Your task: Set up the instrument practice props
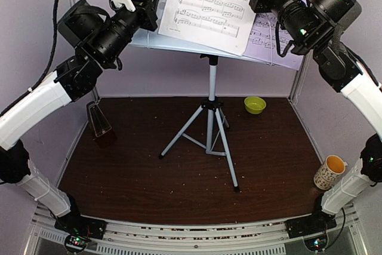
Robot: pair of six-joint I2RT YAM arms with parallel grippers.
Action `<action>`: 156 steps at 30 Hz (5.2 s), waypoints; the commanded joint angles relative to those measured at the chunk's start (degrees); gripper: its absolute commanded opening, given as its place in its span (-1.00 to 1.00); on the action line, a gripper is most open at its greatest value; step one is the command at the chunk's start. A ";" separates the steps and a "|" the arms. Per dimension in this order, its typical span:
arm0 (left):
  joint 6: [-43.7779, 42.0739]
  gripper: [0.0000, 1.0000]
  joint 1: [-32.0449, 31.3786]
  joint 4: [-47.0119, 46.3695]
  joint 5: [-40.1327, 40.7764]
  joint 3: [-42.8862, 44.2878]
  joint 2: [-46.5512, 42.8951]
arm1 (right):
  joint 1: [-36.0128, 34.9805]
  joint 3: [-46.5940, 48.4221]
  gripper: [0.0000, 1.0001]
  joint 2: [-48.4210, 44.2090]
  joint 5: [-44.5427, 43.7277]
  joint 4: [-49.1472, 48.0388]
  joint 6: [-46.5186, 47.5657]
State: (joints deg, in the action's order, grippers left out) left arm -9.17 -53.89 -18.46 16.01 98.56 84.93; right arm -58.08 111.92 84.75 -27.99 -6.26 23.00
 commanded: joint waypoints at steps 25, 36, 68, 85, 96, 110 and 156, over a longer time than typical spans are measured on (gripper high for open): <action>-5.15 -1.00 -0.78 -8.79 -3.86 -4.87 -3.49 | 0.29 11.98 -1.00 11.25 14.63 -3.56 4.04; -5.66 -1.00 -0.78 -9.31 -3.85 -5.05 -3.52 | 0.26 14.11 -1.00 13.41 14.95 -2.82 2.40; -5.44 -1.00 -0.78 -9.59 -3.01 -6.06 -3.58 | -0.29 7.96 0.35 9.16 13.32 -7.20 1.28; -5.21 -0.23 -0.78 -9.21 -3.59 -7.20 -5.03 | -0.78 6.73 0.74 7.08 14.07 -8.46 2.13; -4.62 0.53 -0.87 -2.07 -7.09 -9.39 -10.88 | -2.14 0.20 0.90 1.83 20.51 -4.97 3.25; 2.30 0.71 0.86 8.81 2.49 -26.63 -27.02 | -4.08 -20.27 0.94 -14.02 26.97 -0.99 -1.71; 20.40 0.94 33.62 19.73 -22.58 -47.75 -18.57 | -8.42 -69.27 0.99 -19.37 6.82 1.10 -37.18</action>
State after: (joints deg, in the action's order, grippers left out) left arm 23.79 -14.87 12.03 8.91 52.23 65.91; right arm -66.41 44.86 66.26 -18.81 -8.12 -10.02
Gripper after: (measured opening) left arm 0.976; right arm 0.995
